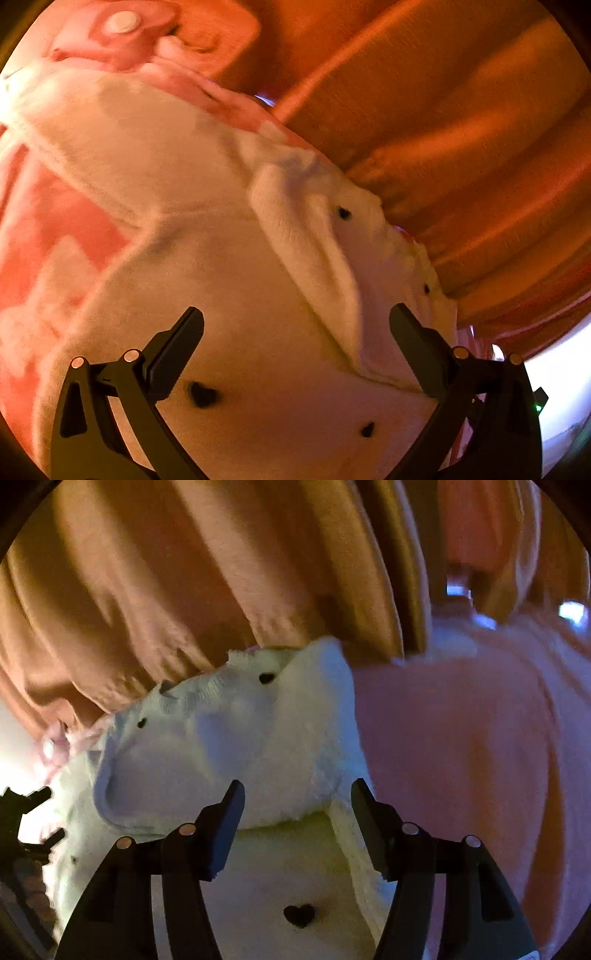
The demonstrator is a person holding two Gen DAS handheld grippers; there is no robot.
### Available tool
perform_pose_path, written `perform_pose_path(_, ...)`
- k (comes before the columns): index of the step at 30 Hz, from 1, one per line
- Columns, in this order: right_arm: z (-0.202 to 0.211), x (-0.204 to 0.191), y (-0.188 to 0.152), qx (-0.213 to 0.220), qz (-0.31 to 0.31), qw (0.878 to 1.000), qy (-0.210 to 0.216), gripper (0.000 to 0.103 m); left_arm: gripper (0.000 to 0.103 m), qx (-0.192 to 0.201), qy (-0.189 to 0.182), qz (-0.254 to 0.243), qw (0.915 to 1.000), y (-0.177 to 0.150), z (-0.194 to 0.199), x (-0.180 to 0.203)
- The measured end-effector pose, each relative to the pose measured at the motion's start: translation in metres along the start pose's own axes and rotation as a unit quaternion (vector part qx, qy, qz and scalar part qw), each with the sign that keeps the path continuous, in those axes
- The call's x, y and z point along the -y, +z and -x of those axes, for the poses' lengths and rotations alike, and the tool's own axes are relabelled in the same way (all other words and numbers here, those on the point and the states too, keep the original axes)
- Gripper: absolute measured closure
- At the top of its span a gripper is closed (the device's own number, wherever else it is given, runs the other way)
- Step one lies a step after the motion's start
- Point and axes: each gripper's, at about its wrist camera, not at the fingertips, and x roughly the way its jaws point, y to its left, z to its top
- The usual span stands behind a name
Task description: Fold small clothes
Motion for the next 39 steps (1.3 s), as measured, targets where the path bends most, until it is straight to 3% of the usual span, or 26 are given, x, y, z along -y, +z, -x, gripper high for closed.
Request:
perform_pose_path(3,-0.002,-0.007,-0.007,-0.017,-0.013,0.997,0.074,0.043,0.005,0.000,-0.007,-0.017,0.9998,-0.010,0.000,0.013)
perform_pose_path(6,-0.013,-0.012,-0.010,-0.040,-0.028,0.994,0.102,0.043,0.005,0.001,0.010,-0.034,0.9994,-0.018,-0.004,0.021)
perform_pose_path(9,-0.029,-0.004,-0.014,-0.069,-0.080,0.985,0.135,0.043,0.005,-0.016,0.018,-0.036,0.9991,-0.018,-0.017,0.030)
perform_pose_path(12,-0.034,0.006,-0.016,-0.067,-0.089,0.986,0.122,0.049,0.005,-0.015,0.022,-0.041,0.9988,-0.019,-0.022,0.038)
perform_pose_path(16,-0.025,0.054,-0.001,-0.003,-0.136,0.989,0.058,0.076,0.005,-0.014,0.031,-0.058,0.9977,-0.022,-0.018,0.036)
perform_pose_path(19,-0.016,0.073,-0.005,-0.002,-0.160,0.987,0.026,0.080,0.005,-0.008,0.047,-0.081,0.9956,-0.024,-0.010,0.026)
perform_pose_path(20,-0.008,0.069,-0.009,0.002,-0.152,0.988,0.008,0.073,0.005,-0.006,0.056,-0.086,0.9947,-0.026,-0.007,0.019)
perform_pose_path(23,0.016,0.037,-0.022,0.013,-0.114,0.993,-0.031,0.067,0.005,-0.008,0.067,-0.086,0.9940,-0.030,-0.002,0.000)
perform_pose_path(26,0.019,-0.030,-0.024,0.011,-0.034,0.999,0.029,0.059,0.005,-0.007,0.061,-0.069,0.9958,-0.031,0.002,-0.013)
perform_pose_path(27,0.013,-0.054,-0.023,-0.004,-0.007,0.999,0.053,0.050,0.005,-0.009,0.056,-0.061,0.9965,-0.030,0.002,-0.015)
perform_pose_path(30,-0.032,-0.135,-0.017,-0.067,0.072,0.985,0.145,0.049,0.005,-0.008,0.035,-0.059,0.9976,-0.026,0.008,-0.016)
perform_pose_path(34,-0.096,-0.189,-0.006,-0.114,0.131,0.974,0.143,0.050,0.005,0.014,0.023,-0.069,0.9972,-0.020,0.022,-0.016)
perform_pose_path(36,-0.122,-0.203,-0.007,-0.144,0.151,0.968,0.139,0.056,0.005,0.017,0.015,-0.063,0.9978,-0.014,0.026,-0.018)
perform_pose_path(37,-0.130,-0.207,-0.007,-0.149,0.155,0.966,0.141,0.080,0.005,0.015,0.011,-0.057,0.9982,-0.012,0.027,-0.020)
perform_pose_path(38,-0.129,-0.209,-0.005,-0.144,0.158,0.967,0.136,0.096,0.005,0.013,0.006,-0.049,0.9987,-0.008,0.029,-0.022)
perform_pose_path(39,-0.123,-0.210,0.002,-0.128,0.160,0.970,0.129,0.096,0.005,0.012,0.003,-0.042,0.9990,-0.006,0.031,-0.024)
